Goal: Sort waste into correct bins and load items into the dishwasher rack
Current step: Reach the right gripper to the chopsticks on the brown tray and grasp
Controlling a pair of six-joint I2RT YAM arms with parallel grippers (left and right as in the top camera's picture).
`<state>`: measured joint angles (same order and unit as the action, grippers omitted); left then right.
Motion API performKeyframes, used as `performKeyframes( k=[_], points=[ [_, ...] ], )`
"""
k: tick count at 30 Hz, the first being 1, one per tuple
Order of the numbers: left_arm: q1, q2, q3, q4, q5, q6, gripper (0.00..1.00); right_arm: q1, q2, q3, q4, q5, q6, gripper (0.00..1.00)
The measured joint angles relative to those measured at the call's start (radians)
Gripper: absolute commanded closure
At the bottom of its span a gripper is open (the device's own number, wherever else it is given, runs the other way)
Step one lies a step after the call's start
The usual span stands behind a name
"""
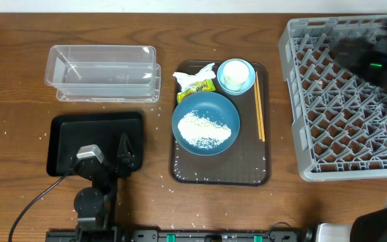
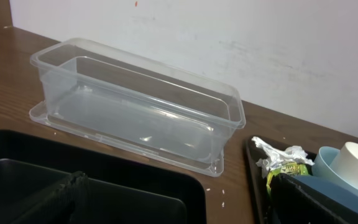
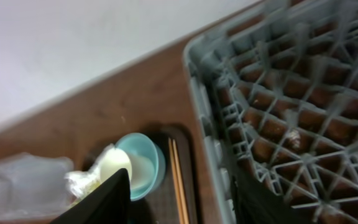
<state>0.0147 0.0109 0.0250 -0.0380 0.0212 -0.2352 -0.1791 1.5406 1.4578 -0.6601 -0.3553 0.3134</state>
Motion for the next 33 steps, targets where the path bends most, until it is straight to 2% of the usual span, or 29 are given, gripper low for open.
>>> performKeyframes(
  k=[2,6,11,14,16,21,28,33],
  points=[
    [0.000,0.000,0.000,0.000,0.000,0.000,0.05,0.117,0.022,0.000,0.000,0.134,-0.005,0.50],
    [0.000,0.000,0.000,0.000,0.000,0.000,0.05,0.288,0.114,0.001,-0.002,0.341,-0.014,0.60],
    [0.000,0.000,0.000,0.000,0.000,0.000,0.05,0.382,0.260,0.001,-0.003,0.462,-0.016,0.68],
    [0.000,0.000,0.000,0.000,0.000,0.000,0.05,0.412,0.340,0.001,-0.008,0.482,-0.016,0.80],
    [0.000,0.000,0.000,0.000,0.000,0.000,0.05,0.423,0.372,0.001,-0.013,0.476,-0.014,0.82],
    [0.000,0.000,0.000,0.000,0.000,0.000,0.05,0.433,0.425,0.001,-0.054,0.457,-0.011,0.83],
    [0.000,0.000,0.000,0.000,0.000,0.000,0.05,0.442,0.497,0.001,-0.102,0.431,-0.037,0.69],
    [0.000,0.000,0.000,0.000,0.000,0.000,0.05,0.455,0.519,0.001,-0.124,0.369,-0.103,0.69]
  ],
)
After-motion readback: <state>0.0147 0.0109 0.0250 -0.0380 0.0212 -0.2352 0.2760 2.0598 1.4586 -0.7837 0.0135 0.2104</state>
